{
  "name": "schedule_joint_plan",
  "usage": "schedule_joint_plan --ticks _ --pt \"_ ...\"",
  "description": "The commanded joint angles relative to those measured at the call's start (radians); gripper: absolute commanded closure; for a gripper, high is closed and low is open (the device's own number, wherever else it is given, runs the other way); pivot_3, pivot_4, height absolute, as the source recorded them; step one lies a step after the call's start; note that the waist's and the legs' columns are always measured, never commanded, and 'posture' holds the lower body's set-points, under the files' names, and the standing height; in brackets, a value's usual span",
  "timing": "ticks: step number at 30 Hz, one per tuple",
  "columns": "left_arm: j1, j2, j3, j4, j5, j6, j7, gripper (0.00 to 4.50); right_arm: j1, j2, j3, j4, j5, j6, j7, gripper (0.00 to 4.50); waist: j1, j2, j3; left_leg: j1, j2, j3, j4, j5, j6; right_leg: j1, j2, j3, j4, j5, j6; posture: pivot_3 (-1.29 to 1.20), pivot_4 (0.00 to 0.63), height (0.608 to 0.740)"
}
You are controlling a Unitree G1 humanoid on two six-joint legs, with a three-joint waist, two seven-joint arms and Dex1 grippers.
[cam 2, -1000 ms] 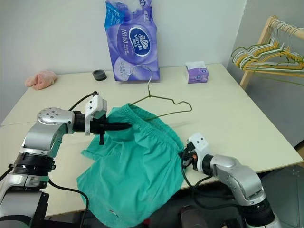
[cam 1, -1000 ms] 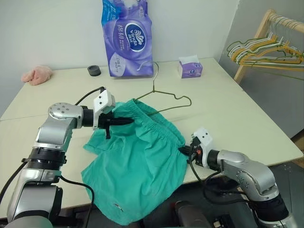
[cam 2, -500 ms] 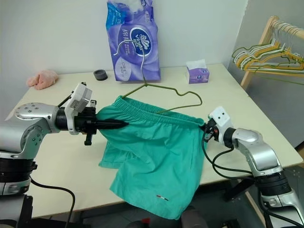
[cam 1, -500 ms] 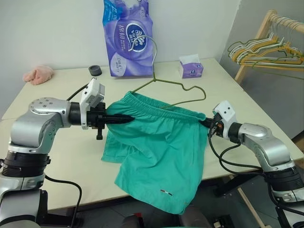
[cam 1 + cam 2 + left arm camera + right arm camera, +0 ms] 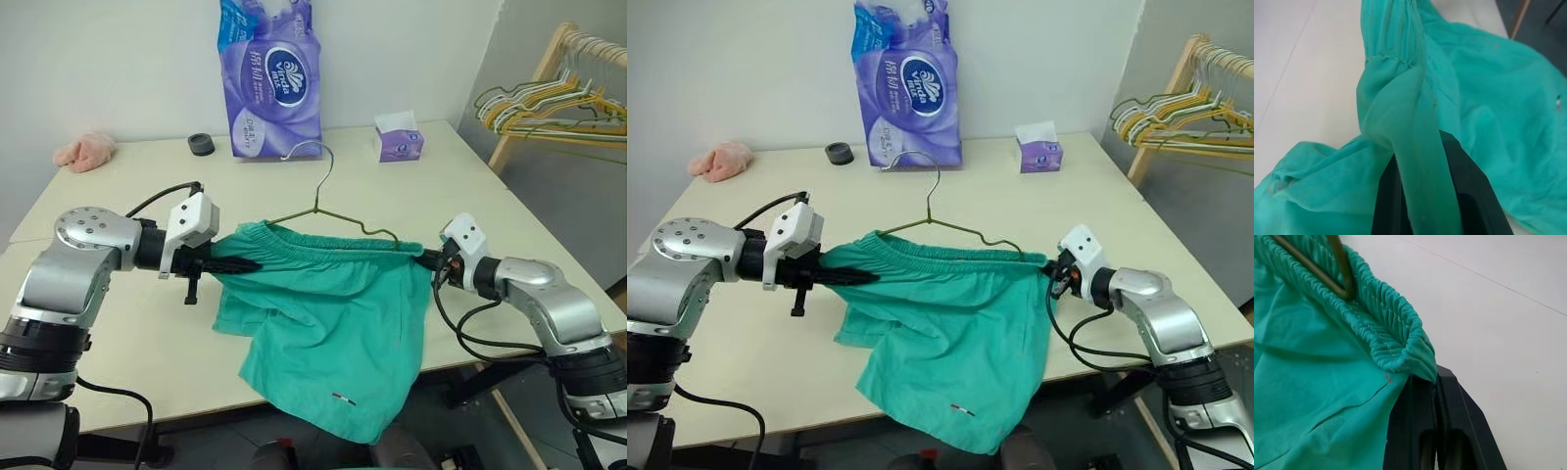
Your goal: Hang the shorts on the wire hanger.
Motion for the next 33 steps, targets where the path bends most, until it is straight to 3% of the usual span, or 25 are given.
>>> schedule_joint_plan --ticks 1,9,16,23,28,33 --pt "-0.025 0.005 0.022 0.034 0.029 -0.045 0.017 4.49 0.012 -0.034 -0.039 -0.035 -0.016 0.019 -0.004 4.50 -0.001 0.000 0.000 0.000 0.000 0.000 0.000 0.000 0.000 0.000 0.000 0.000 0.000 0.000 0.000 -0.18 0.051 0.740" --pt "0.043 0.036 -0.024 0.022 0.088 -0.124 -0.035 4.49 -0.010 -0.088 -0.049 -0.069 -0.014 0.035 0.044 4.50 -0.001 0.001 0.000 -0.002 -0.001 -0.003 0.000 0.001 -0.001 0.000 -0.001 -0.002 0.000 0.000 0.000 -0.19 0.051 0.740" --pt "0.028 -0.001 -0.045 0.061 0.141 -0.168 0.024 4.49 -0.138 -0.198 0.025 -0.128 -0.025 0.026 0.197 4.50 -0.002 0.002 0.001 -0.003 -0.003 -0.007 0.000 0.001 -0.001 0.000 -0.003 -0.006 0.000 -0.001 0.000 -0.20 0.053 0.740" --pt "0.004 -0.070 -0.074 0.067 0.171 -0.189 0.073 4.49 -0.273 -0.152 0.189 -0.180 -0.113 -0.010 0.231 4.50 -0.003 0.002 0.001 -0.007 -0.009 -0.016 0.000 0.003 -0.001 0.000 -0.010 -0.018 0.001 -0.001 0.000 -0.21 0.051 0.740" --pt "0.024 -0.102 -0.093 0.035 0.175 -0.186 0.074 4.49 -0.356 -0.093 0.239 -0.131 -0.172 -0.054 0.243 4.50 -0.003 0.002 0.001 -0.009 -0.012 -0.014 0.001 0.004 -0.001 -0.002 -0.014 -0.017 0.001 -0.001 0.000 -0.21 0.050 0.740" --pt "0.034 -0.121 -0.094 0.024 0.172 -0.185 0.083 4.49 -0.371 -0.102 0.254 -0.142 -0.174 -0.060 0.315 4.50 0.001 0.002 0.001 -0.009 -0.011 -0.011 0.001 0.004 -0.002 -0.002 -0.015 -0.015 0.001 -0.001 0.001 -0.21 0.049 0.740"
